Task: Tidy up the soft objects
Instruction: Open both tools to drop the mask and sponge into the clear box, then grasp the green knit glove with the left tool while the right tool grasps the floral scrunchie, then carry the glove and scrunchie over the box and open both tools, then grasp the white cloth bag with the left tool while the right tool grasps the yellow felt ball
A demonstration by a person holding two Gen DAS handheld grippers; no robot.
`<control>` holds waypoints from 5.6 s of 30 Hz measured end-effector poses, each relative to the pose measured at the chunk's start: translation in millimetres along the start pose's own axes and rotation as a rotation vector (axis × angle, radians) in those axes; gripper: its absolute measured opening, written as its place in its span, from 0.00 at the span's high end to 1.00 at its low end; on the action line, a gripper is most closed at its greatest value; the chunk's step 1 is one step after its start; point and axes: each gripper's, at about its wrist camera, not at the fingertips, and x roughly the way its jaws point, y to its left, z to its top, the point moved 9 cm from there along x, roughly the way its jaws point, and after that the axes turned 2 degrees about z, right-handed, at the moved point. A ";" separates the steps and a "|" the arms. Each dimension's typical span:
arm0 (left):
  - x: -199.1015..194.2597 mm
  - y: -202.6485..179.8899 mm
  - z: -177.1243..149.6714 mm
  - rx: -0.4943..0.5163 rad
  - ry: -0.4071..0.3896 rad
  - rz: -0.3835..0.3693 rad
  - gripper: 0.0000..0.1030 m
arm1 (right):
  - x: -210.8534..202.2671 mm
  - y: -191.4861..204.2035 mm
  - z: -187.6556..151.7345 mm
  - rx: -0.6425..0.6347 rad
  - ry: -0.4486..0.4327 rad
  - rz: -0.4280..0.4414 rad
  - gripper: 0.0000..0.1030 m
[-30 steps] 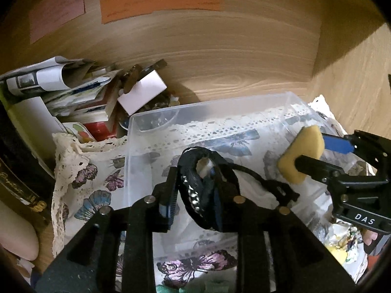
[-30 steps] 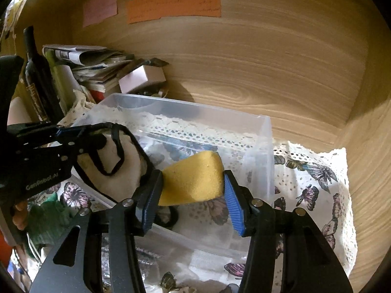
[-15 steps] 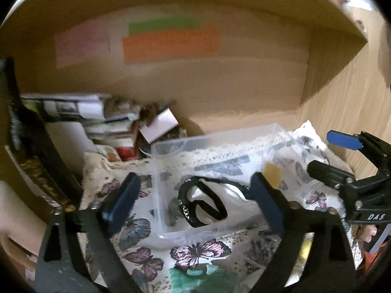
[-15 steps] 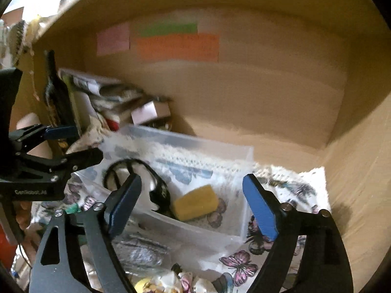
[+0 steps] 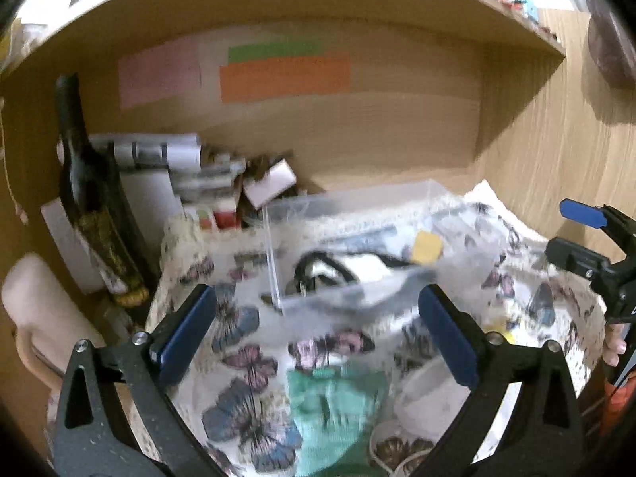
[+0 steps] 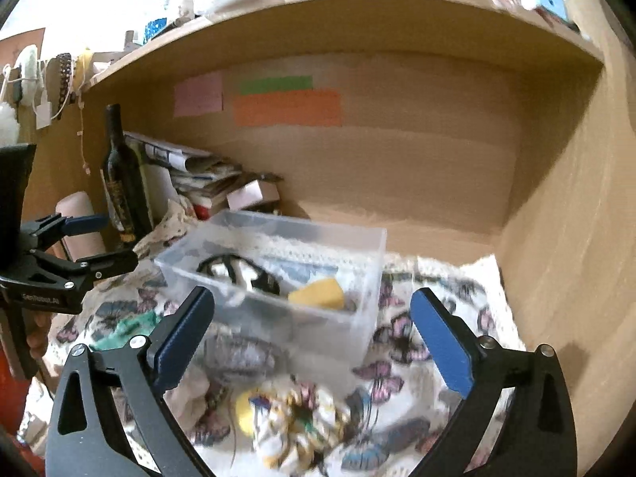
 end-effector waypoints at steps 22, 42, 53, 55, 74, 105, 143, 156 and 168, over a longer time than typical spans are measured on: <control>27.6 7.3 -109.7 -0.093 0.238 -0.002 0.00 | 13.6 -6.3 -98.6 0.135 0.230 0.049 0.43; 22.8 -1.0 -95.7 -0.088 0.182 -0.050 0.76 | 25.1 -21.0 -100.1 0.147 0.232 0.007 0.84; -8.5 1.3 -51.3 -0.083 0.043 -0.036 0.80 | 3.7 -21.2 -49.2 0.126 0.080 0.004 0.85; -13.5 1.4 -38.4 -0.078 0.008 -0.029 0.80 | -1.1 -19.0 -36.1 0.118 0.044 0.008 0.85; 18.4 -12.4 47.6 -0.036 -0.088 -0.059 0.80 | 23.3 4.0 41.5 0.030 -0.081 0.063 0.85; 128.1 -37.2 24.6 0.024 0.148 -0.100 0.63 | 119.3 8.5 6.5 -0.010 0.204 0.084 0.71; -9.8 -71.7 -34.2 0.026 0.007 -0.096 0.00 | -12.1 25.6 -37.5 0.015 0.024 0.024 0.18; 14.9 -80.9 -84.2 -0.001 0.117 -0.152 0.00 | 16.6 26.6 -89.0 0.091 0.160 0.075 0.29; 18.3 -96.3 -89.1 -0.046 0.156 -0.304 0.50 | 26.8 30.7 -97.5 0.118 0.190 0.113 0.62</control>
